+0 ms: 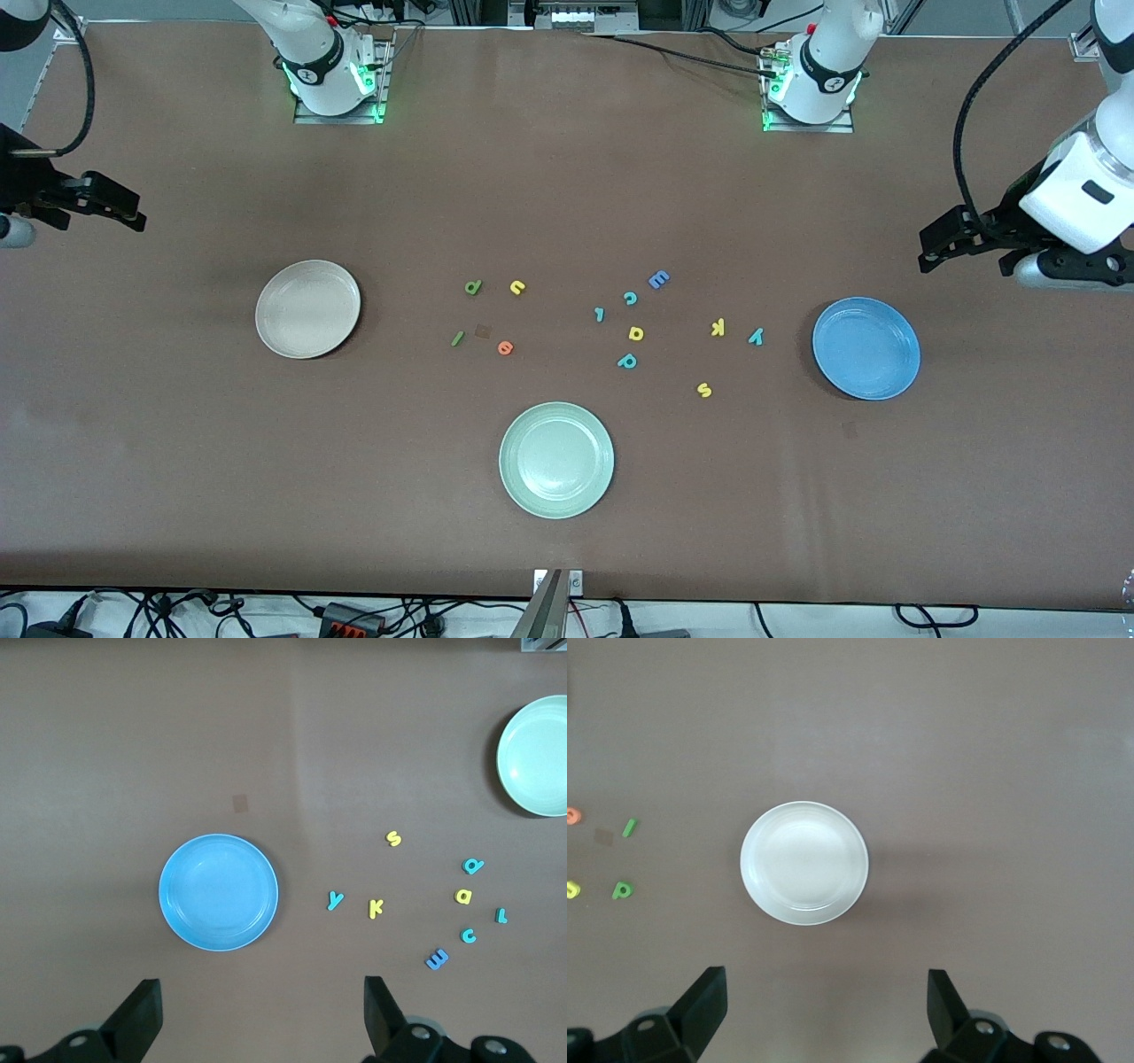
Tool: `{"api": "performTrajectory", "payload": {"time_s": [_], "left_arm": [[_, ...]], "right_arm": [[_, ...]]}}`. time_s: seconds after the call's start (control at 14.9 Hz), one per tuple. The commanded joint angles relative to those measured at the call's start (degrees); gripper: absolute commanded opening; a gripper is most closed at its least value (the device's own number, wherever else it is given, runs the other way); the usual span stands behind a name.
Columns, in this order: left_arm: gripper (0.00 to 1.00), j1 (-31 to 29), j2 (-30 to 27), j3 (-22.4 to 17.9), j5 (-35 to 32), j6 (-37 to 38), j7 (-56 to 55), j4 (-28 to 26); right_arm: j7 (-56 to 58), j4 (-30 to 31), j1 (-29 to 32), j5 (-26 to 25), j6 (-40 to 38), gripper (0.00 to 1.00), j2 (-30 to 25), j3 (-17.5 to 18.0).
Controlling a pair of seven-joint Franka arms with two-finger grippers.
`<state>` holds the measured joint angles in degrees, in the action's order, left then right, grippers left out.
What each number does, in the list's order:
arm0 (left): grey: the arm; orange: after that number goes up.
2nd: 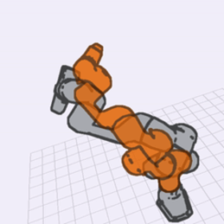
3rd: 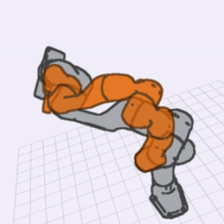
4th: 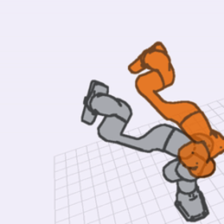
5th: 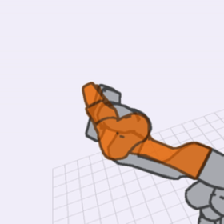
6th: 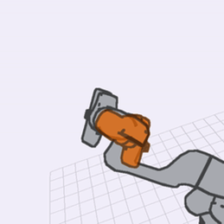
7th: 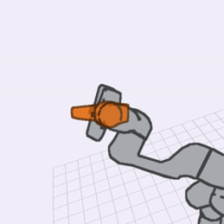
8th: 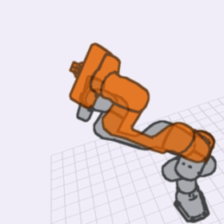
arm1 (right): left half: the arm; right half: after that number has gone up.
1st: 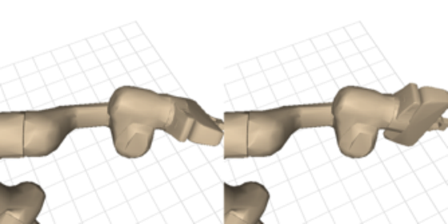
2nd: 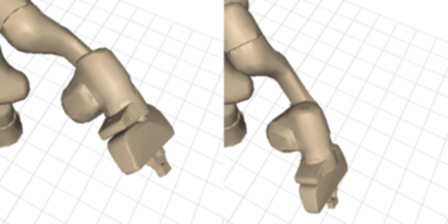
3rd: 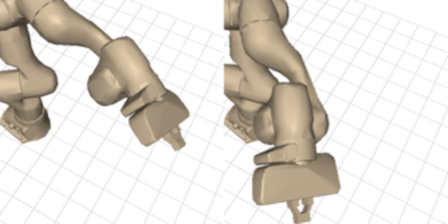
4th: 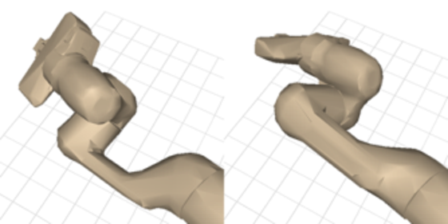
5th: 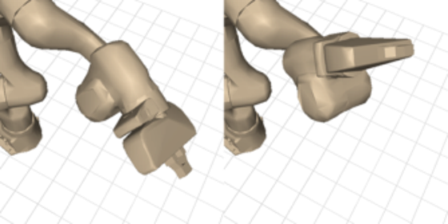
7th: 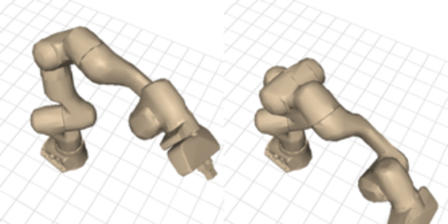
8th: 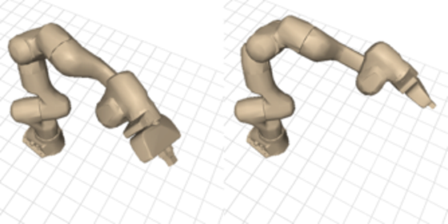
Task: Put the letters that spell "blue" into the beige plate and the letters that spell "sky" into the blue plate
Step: 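Move both grippers out from rest toward the scattered letters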
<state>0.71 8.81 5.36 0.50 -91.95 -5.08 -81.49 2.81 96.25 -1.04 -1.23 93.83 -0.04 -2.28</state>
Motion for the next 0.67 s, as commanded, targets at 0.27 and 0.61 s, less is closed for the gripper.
{"api": "performTrajectory", "payload": {"time_s": [0.27,0.61], "left_arm": [[1.00,0.2,1.0,0.5,0.0,3.1,-0.6,2.1],[1.00,2.4,5.4,1.4,-0.6,3.8,-0.4,1.6]], "right_arm": [[-0.7,0.8,-9.3,0.2,2.1,1.00,7.0,0.2],[-0.9,1.0,-12.5,0.3,5.7,1.00,12.8,0.3]]}}
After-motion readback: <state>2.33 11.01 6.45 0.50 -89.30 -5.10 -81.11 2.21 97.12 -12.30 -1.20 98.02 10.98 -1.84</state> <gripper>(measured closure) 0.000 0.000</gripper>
